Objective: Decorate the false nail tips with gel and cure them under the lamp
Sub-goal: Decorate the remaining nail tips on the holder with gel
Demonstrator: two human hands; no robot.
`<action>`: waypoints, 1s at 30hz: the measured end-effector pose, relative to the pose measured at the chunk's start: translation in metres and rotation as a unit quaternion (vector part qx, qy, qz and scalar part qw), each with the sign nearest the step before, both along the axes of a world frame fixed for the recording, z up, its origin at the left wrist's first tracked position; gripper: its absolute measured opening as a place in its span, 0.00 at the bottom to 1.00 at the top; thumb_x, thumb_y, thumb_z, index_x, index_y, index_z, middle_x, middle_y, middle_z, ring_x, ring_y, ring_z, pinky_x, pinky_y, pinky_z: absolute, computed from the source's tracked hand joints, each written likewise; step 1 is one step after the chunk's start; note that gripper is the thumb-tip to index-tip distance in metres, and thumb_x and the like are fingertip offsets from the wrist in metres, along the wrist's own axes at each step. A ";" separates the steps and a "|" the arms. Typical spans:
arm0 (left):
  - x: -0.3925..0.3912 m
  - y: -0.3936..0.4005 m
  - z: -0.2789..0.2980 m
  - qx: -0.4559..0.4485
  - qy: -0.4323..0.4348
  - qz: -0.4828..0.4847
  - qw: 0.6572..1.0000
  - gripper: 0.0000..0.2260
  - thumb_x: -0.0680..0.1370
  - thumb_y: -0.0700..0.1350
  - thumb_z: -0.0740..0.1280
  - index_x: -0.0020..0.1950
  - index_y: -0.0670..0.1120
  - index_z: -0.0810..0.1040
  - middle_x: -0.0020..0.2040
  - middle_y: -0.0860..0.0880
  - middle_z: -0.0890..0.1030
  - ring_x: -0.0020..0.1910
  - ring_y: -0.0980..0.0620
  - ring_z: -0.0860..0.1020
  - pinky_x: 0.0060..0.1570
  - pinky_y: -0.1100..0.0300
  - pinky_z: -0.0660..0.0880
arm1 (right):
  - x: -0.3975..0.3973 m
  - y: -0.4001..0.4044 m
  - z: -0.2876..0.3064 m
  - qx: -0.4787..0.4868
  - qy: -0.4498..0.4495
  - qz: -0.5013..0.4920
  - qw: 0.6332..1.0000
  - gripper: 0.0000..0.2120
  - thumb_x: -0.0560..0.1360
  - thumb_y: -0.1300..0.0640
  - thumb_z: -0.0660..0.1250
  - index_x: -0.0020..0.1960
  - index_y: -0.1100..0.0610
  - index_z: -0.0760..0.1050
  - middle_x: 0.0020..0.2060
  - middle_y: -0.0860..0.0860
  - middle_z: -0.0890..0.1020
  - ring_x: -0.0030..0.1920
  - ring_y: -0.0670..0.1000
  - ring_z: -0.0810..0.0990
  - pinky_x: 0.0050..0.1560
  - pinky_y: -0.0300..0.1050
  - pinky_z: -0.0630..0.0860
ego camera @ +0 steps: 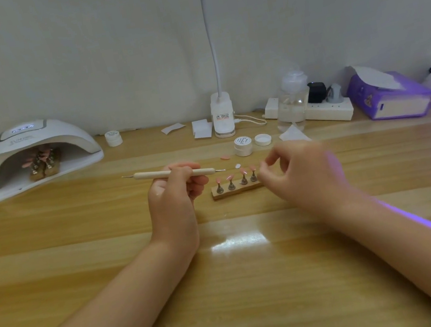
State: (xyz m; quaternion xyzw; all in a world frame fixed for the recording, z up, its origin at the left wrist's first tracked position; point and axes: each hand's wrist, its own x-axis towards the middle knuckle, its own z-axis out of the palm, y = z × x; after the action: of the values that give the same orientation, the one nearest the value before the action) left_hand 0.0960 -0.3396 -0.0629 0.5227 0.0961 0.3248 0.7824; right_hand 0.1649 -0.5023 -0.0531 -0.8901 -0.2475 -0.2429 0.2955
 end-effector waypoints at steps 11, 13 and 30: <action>0.000 0.001 -0.003 0.020 0.002 0.003 1.000 0.12 0.77 0.33 0.58 0.38 0.42 0.76 0.28 0.51 0.78 0.31 0.55 0.76 0.34 0.66 0.72 | 0.002 0.009 -0.021 -0.116 0.050 -0.013 0.992 0.14 0.78 0.46 0.58 0.49 0.51 0.81 0.36 0.50 0.81 0.41 0.53 0.78 0.34 0.43 0.70; 0.000 0.000 -0.003 0.024 0.003 0.002 1.000 0.12 0.78 0.34 0.58 0.38 0.42 0.77 0.28 0.51 0.78 0.32 0.55 0.76 0.34 0.66 0.72 | 0.003 0.010 -0.020 -0.116 0.053 -0.012 0.992 0.14 0.79 0.46 0.58 0.49 0.50 0.81 0.37 0.50 0.81 0.42 0.52 0.78 0.33 0.43 0.68; -0.004 -0.006 -0.001 0.178 -0.011 0.036 0.983 0.08 0.80 0.38 0.61 0.42 0.45 0.75 0.30 0.53 0.81 0.31 0.60 0.78 0.34 0.69 0.73 | -0.014 0.014 -0.018 0.055 -0.002 0.076 0.996 0.04 0.73 0.55 0.69 0.42 0.53 0.81 0.33 0.43 0.80 0.27 0.39 0.72 0.30 0.35 0.68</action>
State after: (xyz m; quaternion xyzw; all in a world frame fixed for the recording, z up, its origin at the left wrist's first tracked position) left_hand 0.0915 -0.3458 -0.0636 0.6461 0.0471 0.3706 0.6655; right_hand 0.1506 -0.4883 -0.0713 -0.8508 -0.3011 -0.2351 0.3608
